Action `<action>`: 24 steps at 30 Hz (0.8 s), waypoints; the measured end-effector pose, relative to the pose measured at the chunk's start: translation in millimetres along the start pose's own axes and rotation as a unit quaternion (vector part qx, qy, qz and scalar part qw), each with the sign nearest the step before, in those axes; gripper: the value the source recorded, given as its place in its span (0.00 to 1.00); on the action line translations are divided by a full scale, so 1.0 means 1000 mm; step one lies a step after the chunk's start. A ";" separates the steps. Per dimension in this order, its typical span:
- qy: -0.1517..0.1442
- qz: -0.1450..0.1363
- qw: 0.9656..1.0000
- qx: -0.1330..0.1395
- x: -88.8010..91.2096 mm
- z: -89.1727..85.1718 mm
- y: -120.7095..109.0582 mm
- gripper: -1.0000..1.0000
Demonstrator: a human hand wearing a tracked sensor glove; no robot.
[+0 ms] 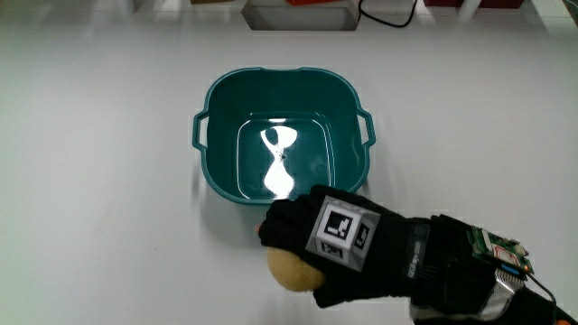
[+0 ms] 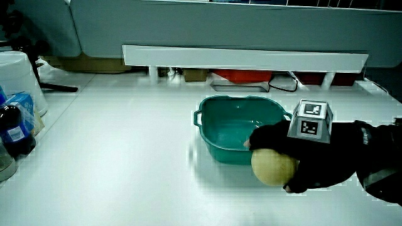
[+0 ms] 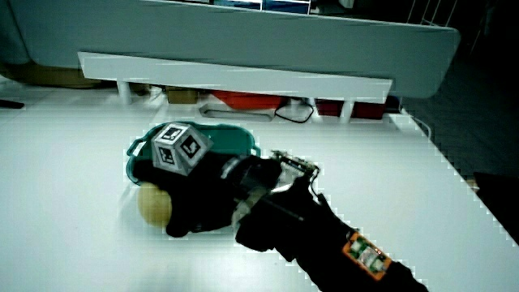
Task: Place pear on desk
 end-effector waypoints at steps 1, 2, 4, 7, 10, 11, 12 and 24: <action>-0.004 0.001 1.000 0.003 -0.001 0.000 0.000 0.50; 0.008 0.001 1.000 0.002 -0.001 -0.001 0.000 0.50; 0.006 0.001 1.000 0.002 -0.002 -0.003 0.000 0.50; 0.007 0.001 1.000 -0.017 -0.006 -0.013 0.004 0.50; 0.007 0.001 0.999 -0.036 -0.010 -0.022 0.008 0.50; 0.008 0.001 0.999 -0.042 -0.011 -0.025 0.009 0.50; 0.008 0.001 0.999 -0.048 -0.012 -0.029 0.010 0.50; 0.000 0.003 0.997 -0.082 -0.028 -0.061 0.024 0.50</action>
